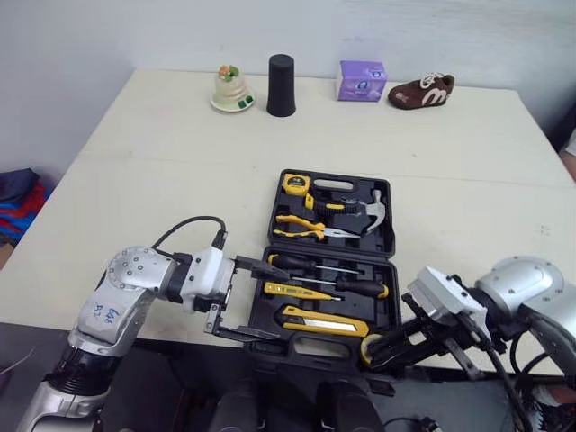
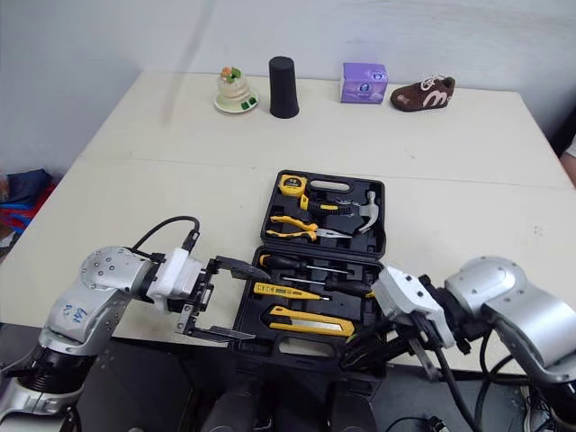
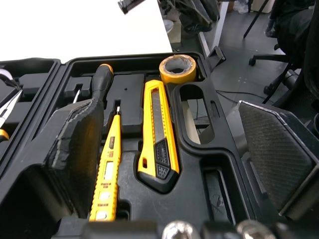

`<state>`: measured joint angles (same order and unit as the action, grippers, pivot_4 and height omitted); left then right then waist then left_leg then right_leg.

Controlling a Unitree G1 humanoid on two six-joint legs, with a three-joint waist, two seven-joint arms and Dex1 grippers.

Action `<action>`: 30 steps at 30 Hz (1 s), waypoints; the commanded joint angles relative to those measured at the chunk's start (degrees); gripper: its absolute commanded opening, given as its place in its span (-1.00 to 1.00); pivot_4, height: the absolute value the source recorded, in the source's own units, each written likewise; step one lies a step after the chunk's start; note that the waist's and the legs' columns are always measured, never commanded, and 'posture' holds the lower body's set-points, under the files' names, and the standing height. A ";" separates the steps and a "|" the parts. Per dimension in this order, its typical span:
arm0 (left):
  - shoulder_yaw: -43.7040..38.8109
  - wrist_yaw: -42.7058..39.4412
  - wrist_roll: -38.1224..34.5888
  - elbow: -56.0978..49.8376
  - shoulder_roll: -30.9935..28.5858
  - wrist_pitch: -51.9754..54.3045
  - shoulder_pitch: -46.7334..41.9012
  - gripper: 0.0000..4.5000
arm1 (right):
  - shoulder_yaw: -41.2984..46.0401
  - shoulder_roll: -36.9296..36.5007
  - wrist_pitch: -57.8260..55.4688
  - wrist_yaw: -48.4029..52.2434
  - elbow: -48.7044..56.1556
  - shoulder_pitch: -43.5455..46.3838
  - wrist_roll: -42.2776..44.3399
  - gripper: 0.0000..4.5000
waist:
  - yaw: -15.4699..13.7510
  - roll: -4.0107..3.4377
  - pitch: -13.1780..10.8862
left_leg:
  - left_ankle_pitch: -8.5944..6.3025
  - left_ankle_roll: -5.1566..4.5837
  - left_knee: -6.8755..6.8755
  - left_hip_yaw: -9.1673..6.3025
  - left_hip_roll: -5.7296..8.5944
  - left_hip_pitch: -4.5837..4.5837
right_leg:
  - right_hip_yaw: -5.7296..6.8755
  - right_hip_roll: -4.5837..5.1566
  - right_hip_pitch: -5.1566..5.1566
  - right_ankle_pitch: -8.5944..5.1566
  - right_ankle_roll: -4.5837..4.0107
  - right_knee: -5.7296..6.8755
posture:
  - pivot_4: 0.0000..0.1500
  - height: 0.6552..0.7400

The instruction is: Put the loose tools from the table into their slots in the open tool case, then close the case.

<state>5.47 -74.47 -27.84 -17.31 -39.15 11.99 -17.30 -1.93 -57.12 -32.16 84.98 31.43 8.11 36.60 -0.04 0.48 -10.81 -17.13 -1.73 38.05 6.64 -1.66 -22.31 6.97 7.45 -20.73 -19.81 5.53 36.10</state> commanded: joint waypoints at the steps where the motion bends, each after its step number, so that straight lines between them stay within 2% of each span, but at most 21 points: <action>1: -0.66 0.58 -0.24 -1.25 -0.48 -0.31 0.02 1.00 | -1.97 4.75 14.20 -1.96 -4.72 -4.99 -7.99 -0.98 | 0.00 0.08 0.05 | 0.00 0.01 -0.02 -0.03 -0.01 0.05 | 0.04 -0.02 0.08 0.01 0.01 -0.06 | 1.00 0.95; 3: -0.76 0.58 -0.27 -1.42 -0.72 -0.33 0.14 1.00 | -3.23 5.34 21.17 -1.20 -9.66 -7.07 -12.76 -0.98 | -0.04 0.08 0.05 | -0.02 0.02 -0.02 -0.02 0.03 0.08 | 0.05 -0.01 0.11 0.02 0.05 -0.08 | 1.00 0.95; 7: -1.23 0.55 0.07 -0.61 -1.70 -0.28 -0.71 1.00 | -3.83 8.63 28.37 -3.69 -19.54 -8.81 -16.45 -0.98 | 0.01 0.08 0.05 | -0.03 -0.01 -0.01 -0.01 0.03 0.09 | 0.04 -0.02 0.14 0.07 0.12 -0.12 | 1.00 0.95; 11: -1.68 0.25 -0.05 0.46 -2.74 -0.26 -1.42 1.00 | -5.17 9.28 33.36 -2.61 -23.21 -9.92 -17.54 -0.98 | 0.14 0.12 0.07 | -0.03 0.00 -0.02 -0.02 0.00 0.24 | 0.04 -0.04 0.28 0.06 0.12 -0.11 | 1.00 0.95; 16: -3.60 1.83 -1.18 1.79 -3.27 1.55 -1.49 1.00 | -3.47 8.47 29.77 -3.35 -21.79 -11.60 -13.31 -0.98 | 0.08 0.24 0.14 | -0.03 0.00 -0.01 -0.05 -0.01 0.25 | 0.03 -0.01 0.30 0.07 0.11 -0.12 | 1.00 0.95; 18: -5.83 4.88 -1.84 3.66 -2.65 3.47 -1.56 1.00 | -0.37 8.07 26.12 -5.79 -17.41 -12.21 -9.51 -0.98 | 0.00 0.23 0.14 | -0.03 0.00 -0.02 -0.07 0.00 0.25 | 0.03 -0.01 0.30 0.07 0.11 -0.12 | 1.00 0.95; 22: -8.83 10.70 1.49 7.61 -1.21 1.52 -1.66 1.00 | 5.73 6.41 18.22 -9.96 -8.29 -14.53 -1.96 -0.98 | -0.11 0.19 0.11 | -0.04 -0.01 -0.01 -0.13 0.01 0.16 | 0.05 0.03 0.24 0.07 0.11 -0.12 | 1.00 0.95; 24: -9.67 13.30 2.67 9.68 -1.17 2.29 -1.87 1.00 | 10.30 5.69 11.69 -14.32 -4.28 -14.73 4.50 -0.98 | -0.13 0.19 0.11 | -0.05 -0.01 -0.02 -0.14 0.00 0.16 | 0.06 0.03 0.24 0.07 0.11 -0.12 | 1.00 0.95; 26: -10.38 18.10 3.65 12.57 -0.65 5.78 -3.10 0.74 | 16.46 2.67 4.34 -16.99 -2.42 -15.75 9.95 -1.00 | -0.17 0.19 0.11 | -0.06 0.00 -0.03 -0.17 0.00 0.15 | 0.06 0.03 0.23 0.07 0.11 -0.12 | 1.00 0.95; 27: -10.14 19.87 4.37 13.76 -0.42 6.95 -3.78 0.63 | 18.77 1.81 3.36 -17.66 -2.87 -16.26 9.64 -1.00 | -0.24 0.14 0.07 | -0.07 -0.02 -0.03 -0.17 0.01 0.15 | 0.06 0.03 0.23 0.07 0.11 -0.12 | 1.00 0.95; 30: -8.19 22.48 7.18 16.41 0.60 7.08 -5.18 0.01 | 22.68 1.31 4.18 -19.54 -7.23 -16.54 6.46 -1.00 | -0.69 0.24 0.03 | -0.15 -0.10 -0.03 -0.17 0.02 0.13 | 0.08 0.05 0.23 0.08 0.12 -0.15 | 1.00 0.95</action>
<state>-3.23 -53.66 -22.20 -1.03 -38.99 19.05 -21.42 18.43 -55.82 -28.25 66.59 25.99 -8.26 43.89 -0.73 0.72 -10.78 -17.29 -1.82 38.02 6.47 -1.64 -22.19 7.06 7.49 -20.49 -19.73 5.65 35.94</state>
